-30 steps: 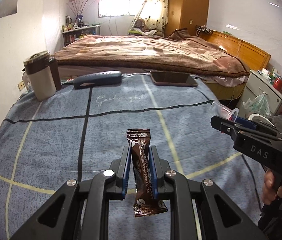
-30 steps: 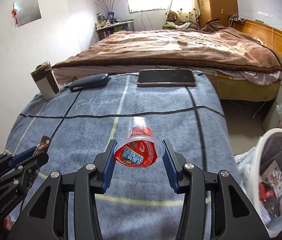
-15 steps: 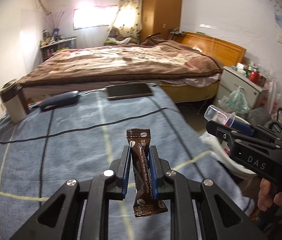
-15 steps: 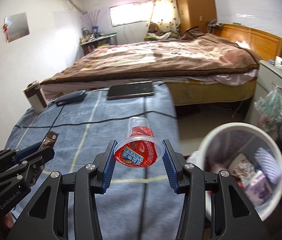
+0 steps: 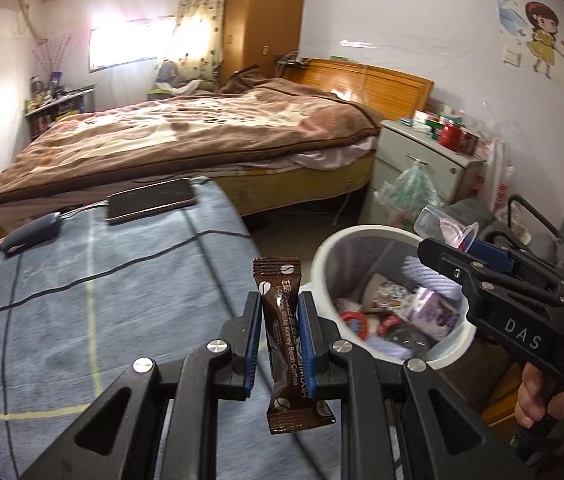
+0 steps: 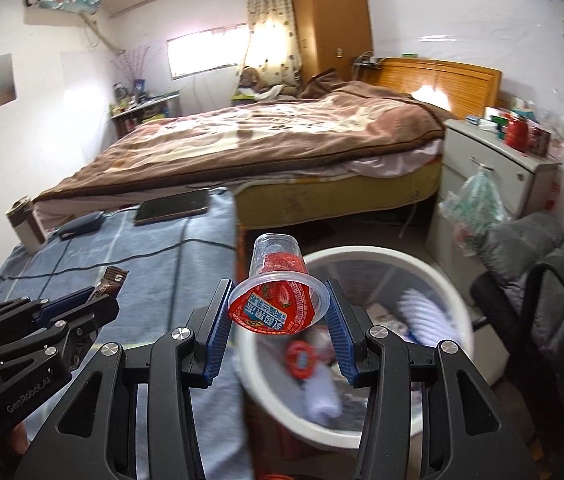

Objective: Collect trash
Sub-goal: 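Carry the wrapper and red-labelled cup over the trash bin with both grippers, then open both grippers to drop the wrapper and cup into the bin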

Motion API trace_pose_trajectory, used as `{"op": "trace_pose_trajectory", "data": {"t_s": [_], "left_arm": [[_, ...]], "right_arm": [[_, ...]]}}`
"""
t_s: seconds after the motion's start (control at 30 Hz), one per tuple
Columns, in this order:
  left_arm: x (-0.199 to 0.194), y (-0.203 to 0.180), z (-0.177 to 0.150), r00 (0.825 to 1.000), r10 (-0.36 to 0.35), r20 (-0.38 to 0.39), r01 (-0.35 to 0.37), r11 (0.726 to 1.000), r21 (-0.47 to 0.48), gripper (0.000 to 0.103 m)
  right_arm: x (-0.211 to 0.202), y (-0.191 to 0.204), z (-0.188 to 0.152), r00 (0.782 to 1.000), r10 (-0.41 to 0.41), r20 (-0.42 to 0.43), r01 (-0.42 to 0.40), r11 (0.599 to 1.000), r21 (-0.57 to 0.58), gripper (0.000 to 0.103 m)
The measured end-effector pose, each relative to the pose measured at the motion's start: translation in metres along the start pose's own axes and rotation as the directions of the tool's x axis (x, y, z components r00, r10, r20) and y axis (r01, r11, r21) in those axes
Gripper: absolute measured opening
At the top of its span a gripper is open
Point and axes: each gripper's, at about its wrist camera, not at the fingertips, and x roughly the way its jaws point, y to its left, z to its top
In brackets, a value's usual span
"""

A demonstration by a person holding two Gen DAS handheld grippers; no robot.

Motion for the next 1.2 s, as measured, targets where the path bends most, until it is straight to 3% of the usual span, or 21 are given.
{"op": "trace_pose_trajectory", "data": {"t_s": [0.57,0.83,1.1,1.17,1.2], "left_arm": [[0.055,-0.084,0.011,0.99,-0.131,-0.06,0.134,0.99,0.052,0.02],[0.09,-0.103,0.008,0.983,-0.131,-0.127,0.14,0.988,0.063,0.02],[0.11,-0.106,0.006,0.977,-0.124,-0.175,0.135,0.989,0.055,0.02],[0.11,-0.105,0.007,0.978,-0.121,-0.172,0.132,0.99,0.052,0.025],[0.11,-0.104,0.006,0.977,-0.12,-0.175,0.13,0.99,0.047,0.035]], "right_arm": [[0.004,-0.071,-0.014,0.994,-0.099,-0.035,0.101,0.993,0.058,0.047],[0.033,-0.096,-0.023,0.986,-0.094,-0.135,0.106,0.991,0.084,0.047],[0.045,-0.102,-0.027,0.98,-0.086,-0.18,0.099,0.993,0.064,0.047],[0.046,-0.104,-0.026,0.98,-0.082,-0.183,0.094,0.994,0.06,0.047],[0.046,-0.104,-0.025,0.98,-0.077,-0.185,0.089,0.994,0.06,0.048]]}}
